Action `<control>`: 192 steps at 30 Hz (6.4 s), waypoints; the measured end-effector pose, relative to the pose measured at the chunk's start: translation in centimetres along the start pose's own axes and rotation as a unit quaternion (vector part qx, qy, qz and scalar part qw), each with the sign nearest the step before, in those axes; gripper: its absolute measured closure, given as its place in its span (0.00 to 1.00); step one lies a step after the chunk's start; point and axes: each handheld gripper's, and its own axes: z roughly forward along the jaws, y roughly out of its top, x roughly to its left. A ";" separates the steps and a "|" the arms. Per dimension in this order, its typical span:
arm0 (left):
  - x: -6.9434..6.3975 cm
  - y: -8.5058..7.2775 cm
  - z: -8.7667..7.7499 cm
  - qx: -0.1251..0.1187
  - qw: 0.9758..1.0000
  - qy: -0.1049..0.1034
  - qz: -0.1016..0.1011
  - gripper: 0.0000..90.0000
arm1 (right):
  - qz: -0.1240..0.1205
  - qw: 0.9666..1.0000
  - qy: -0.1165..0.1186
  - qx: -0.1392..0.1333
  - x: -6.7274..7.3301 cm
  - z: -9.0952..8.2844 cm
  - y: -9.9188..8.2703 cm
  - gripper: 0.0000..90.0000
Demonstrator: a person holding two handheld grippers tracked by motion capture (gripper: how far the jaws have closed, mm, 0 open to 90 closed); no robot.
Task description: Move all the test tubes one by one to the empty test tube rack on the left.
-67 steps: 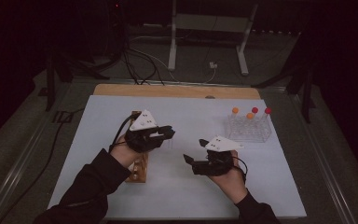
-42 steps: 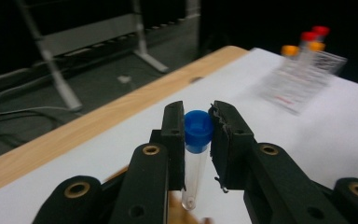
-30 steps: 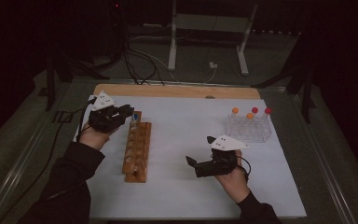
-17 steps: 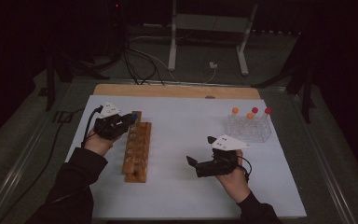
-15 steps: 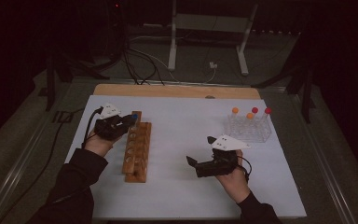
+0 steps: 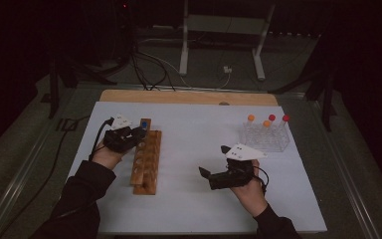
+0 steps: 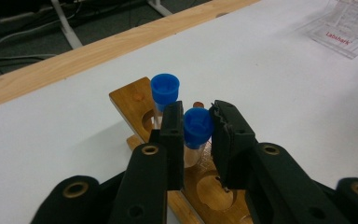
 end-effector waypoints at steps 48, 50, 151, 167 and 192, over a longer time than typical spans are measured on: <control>-3.8 -1.5 -6.5 -0.071 0.991 -0.112 0.016 0.02 | 0.111 0.966 -0.232 0.025 -16.9 -3.3 -3.5 0.39; -3.8 -1.5 -6.5 -0.070 0.991 -0.112 0.014 0.02 | 0.116 0.965 -0.233 0.029 -17.3 -3.0 -3.5 0.45; -12.5 4.2 -1.4 -0.027 0.969 -0.229 0.092 0.17 | -0.046 0.997 0.007 0.063 0.7 1.3 -0.2 0.82; -14.7 4.9 0.3 -0.025 0.964 -0.236 0.119 0.67 | -0.051 0.997 0.019 0.060 1.4 1.4 0.0 0.82; -13.1 5.5 -0.6 -0.031 0.972 -0.204 0.113 0.80 | -0.026 0.999 -0.001 0.028 0.4 0.5 0.2 0.46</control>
